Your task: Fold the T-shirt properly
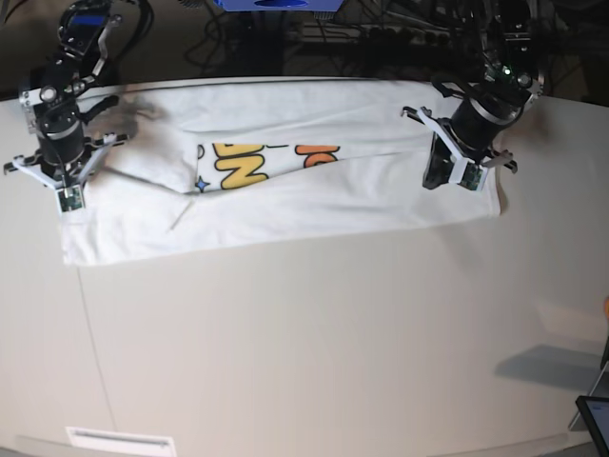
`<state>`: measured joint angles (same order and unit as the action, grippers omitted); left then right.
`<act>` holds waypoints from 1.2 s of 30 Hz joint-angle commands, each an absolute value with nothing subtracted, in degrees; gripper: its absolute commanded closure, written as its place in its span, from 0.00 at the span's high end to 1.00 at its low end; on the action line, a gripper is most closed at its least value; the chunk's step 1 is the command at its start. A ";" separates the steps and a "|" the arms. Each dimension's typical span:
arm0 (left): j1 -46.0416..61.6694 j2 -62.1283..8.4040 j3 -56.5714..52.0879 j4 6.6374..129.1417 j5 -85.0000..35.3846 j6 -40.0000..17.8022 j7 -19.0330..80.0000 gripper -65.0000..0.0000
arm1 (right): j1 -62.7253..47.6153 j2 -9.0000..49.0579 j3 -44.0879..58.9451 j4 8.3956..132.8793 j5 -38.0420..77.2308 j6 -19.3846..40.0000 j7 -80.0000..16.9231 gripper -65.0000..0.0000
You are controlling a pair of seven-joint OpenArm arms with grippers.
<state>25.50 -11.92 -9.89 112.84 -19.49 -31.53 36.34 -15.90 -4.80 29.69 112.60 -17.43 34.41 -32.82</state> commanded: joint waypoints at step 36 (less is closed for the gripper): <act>6.02 -7.78 -9.01 88.31 -5.32 -25.54 36.35 0.00 | -0.13 5.23 29.41 83.38 -16.66 34.15 -31.16 0.02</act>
